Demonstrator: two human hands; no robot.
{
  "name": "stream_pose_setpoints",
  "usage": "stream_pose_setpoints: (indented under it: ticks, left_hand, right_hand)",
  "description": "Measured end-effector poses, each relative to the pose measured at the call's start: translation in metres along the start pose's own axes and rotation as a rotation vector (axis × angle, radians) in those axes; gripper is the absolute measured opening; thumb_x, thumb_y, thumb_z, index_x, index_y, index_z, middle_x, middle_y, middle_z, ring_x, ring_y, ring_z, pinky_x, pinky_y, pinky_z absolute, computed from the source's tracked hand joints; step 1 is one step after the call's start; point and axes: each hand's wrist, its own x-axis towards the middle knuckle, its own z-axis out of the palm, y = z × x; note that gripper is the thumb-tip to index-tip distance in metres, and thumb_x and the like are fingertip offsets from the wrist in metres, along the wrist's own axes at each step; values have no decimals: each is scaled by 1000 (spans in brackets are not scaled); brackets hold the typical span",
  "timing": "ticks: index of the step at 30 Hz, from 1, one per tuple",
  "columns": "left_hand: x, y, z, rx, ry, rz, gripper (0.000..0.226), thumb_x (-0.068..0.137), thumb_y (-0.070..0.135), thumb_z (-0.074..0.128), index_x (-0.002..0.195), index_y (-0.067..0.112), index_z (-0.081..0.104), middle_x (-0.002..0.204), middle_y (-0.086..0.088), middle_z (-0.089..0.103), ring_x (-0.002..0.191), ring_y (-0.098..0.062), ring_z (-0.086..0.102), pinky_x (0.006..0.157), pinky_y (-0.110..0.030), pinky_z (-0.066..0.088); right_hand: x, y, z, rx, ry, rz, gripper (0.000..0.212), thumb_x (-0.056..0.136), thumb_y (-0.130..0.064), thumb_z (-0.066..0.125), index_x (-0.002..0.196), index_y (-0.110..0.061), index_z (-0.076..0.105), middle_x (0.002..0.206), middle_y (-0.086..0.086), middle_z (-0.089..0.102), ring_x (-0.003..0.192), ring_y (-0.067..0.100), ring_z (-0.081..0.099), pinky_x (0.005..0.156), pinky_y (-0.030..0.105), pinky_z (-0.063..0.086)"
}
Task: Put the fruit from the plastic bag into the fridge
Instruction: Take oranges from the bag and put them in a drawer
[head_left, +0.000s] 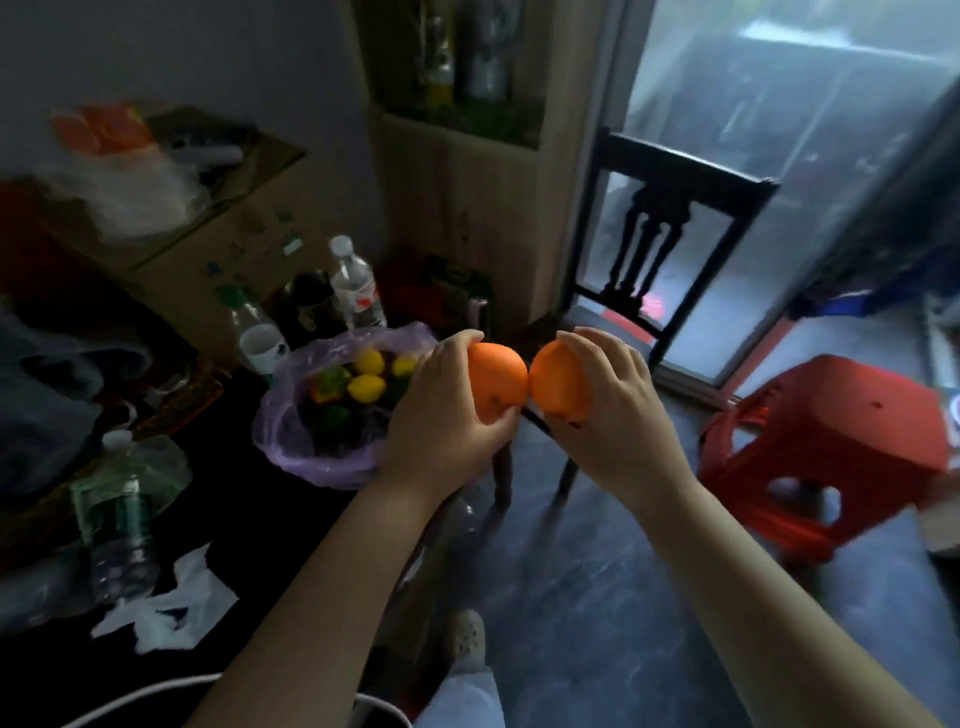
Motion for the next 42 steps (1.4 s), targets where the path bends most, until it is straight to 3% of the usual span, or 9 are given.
stream_pose_setpoints:
  ticks: [5,9,12,18,21,24,32,36,42]
  left_hand:
    - [-19,88,13,-37,-68,253,69,72,39,74,128,14,43,126,-5,51,113,-22,49,88,-31,41]
    - [-31,146,25,-96,-126,396,70,70,37,75,127,12,43,127,-7,51,116,-27,49,88,-38,44]
    - [-37,177,31,-114,-193,524,83,63,37,82,130,14,38,133,-8,48,119,-29,48,92,-43,45]
    - [-48,209,32,-164,-340,754,87,57,25,85,132,10,43,135,-9,45,122,-29,47,96,-38,43]
    - [-59,215,37,-188,-401,832,88,57,29,84,134,14,43,134,-5,44,118,-27,49,95,-35,43]
    - [-79,223,40,-201,-449,888,89,60,34,82,137,17,40,135,-4,44,118,-28,51,91,-41,49]
    - [-146,267,31,-276,-556,1067,91,64,34,78,141,11,36,137,-9,47,120,-32,51,94,-37,44]
    - [-186,298,18,-303,-585,1139,92,67,45,74,143,22,27,143,-1,41,127,-26,45,94,-49,46]
    - [-273,354,-7,-363,-633,1276,87,70,49,75,140,25,29,141,3,43,121,-22,50,92,-34,45]
  right_hand:
    - [-64,18,-93,-125,122,75,72,67,-24,78,132,-19,46,135,6,48,121,30,44,98,44,43]
    - [-110,21,-150,-193,219,198,73,66,-29,73,132,-22,46,136,1,48,121,23,41,98,39,42]
    - [-140,18,-177,-271,313,276,72,66,-24,76,132,-22,48,135,0,49,121,22,42,96,33,40]
    - [-193,-3,-203,-378,402,458,77,62,-26,77,133,-23,47,135,-1,47,121,20,41,96,36,41]
    - [-219,-19,-205,-426,402,550,71,70,-42,64,135,-24,43,137,-2,43,123,18,38,94,33,40]
    - [-245,-34,-205,-449,412,645,71,72,-51,58,136,-23,43,139,0,43,124,21,39,100,35,36]
    - [-327,-77,-231,-535,460,834,75,71,-44,66,138,-23,40,140,1,42,126,20,35,101,37,35]
    - [-372,-98,-248,-604,497,937,82,73,-45,74,141,-27,33,146,-3,36,130,21,33,101,41,36]
    - [-465,-147,-287,-701,540,1009,80,74,-41,73,141,-21,34,146,2,36,131,24,34,104,42,38]
